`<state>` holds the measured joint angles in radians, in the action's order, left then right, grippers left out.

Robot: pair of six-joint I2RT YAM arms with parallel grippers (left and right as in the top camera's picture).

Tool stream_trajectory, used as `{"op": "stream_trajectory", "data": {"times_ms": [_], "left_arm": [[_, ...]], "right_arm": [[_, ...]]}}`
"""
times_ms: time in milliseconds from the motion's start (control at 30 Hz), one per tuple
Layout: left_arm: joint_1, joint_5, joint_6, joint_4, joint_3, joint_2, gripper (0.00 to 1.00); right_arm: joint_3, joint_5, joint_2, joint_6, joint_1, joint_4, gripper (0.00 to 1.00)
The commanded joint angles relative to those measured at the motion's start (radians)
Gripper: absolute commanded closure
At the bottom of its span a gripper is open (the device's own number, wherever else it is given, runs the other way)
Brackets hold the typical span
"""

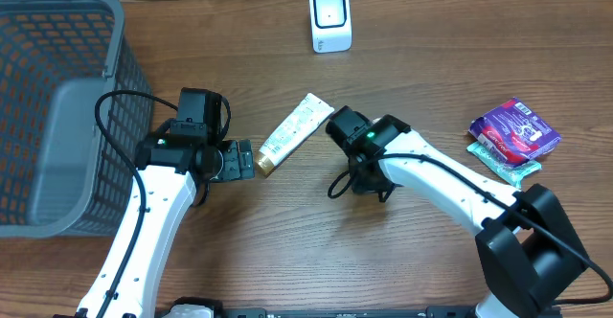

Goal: Scan the item barcode

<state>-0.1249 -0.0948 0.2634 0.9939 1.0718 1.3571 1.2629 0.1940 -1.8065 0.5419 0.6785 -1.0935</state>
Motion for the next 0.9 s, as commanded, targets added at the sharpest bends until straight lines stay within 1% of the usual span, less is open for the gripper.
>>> {"op": "stream_trajectory", "data": {"times_ms": [0,267,400,567,667,733,767,867], "left_arm": [[-0.006,-0.009,0.014,-0.004,-0.003,0.004,0.0],[-0.006,-0.009,0.014,-0.004,-0.003,0.004,0.0],[-0.006,-0.009,0.014,-0.004,-0.003,0.004,0.0],[-0.006,-0.009,0.014,-0.004,-0.003,0.004,0.01],[-0.006,-0.009,0.014,-0.004,-0.003,0.004,0.01],[-0.006,-0.009,0.014,-0.004,-0.003,0.004,0.0],[-0.006,-0.009,0.014,-0.004,-0.003,0.004,0.01],[-0.006,-0.009,0.014,-0.004,-0.003,0.004,0.0]], "right_arm": [[0.031,0.003,0.005,0.015,-0.053,-0.001,0.95],[0.032,-0.092,0.013,0.014,-0.187,0.015,0.95],[0.032,-0.095,0.013,0.002,-0.229,0.026,0.95],[0.053,-0.148,0.013,-0.113,-0.31,0.058,0.95],[0.069,-0.167,0.013,-0.135,-0.369,0.066,0.95],[0.068,-0.222,0.013,-0.179,-0.401,0.092,0.95],[0.068,-0.302,0.013,-0.229,-0.428,0.118,0.94],[0.067,-0.411,0.013,-0.24,-0.46,0.15,0.94]]}}
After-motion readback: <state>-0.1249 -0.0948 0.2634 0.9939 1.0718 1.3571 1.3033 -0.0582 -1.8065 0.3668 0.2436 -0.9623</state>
